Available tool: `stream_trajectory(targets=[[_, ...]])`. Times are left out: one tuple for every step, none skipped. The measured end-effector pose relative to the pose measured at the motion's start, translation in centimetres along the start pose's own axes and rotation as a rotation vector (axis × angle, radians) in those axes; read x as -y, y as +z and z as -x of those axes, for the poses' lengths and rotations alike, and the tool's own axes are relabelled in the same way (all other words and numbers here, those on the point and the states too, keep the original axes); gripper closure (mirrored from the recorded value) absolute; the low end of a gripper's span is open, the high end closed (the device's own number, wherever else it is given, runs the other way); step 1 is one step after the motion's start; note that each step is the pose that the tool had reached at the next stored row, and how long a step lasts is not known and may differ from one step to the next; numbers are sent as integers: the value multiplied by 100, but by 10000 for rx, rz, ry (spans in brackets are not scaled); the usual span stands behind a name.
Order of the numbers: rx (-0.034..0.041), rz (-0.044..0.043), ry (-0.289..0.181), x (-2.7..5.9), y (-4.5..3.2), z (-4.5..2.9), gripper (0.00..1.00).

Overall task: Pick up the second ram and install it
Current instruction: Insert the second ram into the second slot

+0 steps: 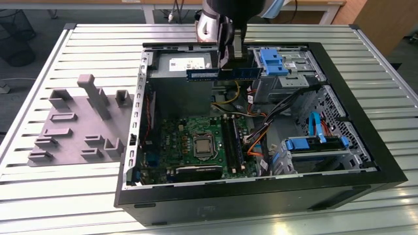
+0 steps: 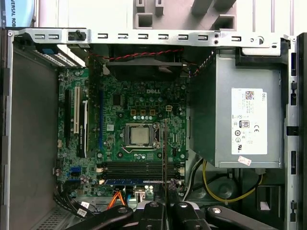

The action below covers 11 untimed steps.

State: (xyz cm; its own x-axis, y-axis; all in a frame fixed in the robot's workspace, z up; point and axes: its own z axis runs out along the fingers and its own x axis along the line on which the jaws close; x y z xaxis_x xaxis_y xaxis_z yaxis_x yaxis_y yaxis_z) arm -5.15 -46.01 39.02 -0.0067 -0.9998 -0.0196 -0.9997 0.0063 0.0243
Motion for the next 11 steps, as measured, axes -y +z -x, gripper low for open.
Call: stream_trajectory(targets=[[0,0,0,0,0,0,86],[1,0,0,0,0,0,86],[0,0,0,0,0,0,86],[1,0,0,0,1,0,86],[0,0,0,0,1,0,86],[1,-1,0,0,1,0,86],[3,-2,1,0,3,-2,86],[4,-2,2,0,5,-5,86],[3,-1,2,0,7,-8,86],[1,0,2,1,11,-13,86],[-1,0,2,1,16,-21,86]])
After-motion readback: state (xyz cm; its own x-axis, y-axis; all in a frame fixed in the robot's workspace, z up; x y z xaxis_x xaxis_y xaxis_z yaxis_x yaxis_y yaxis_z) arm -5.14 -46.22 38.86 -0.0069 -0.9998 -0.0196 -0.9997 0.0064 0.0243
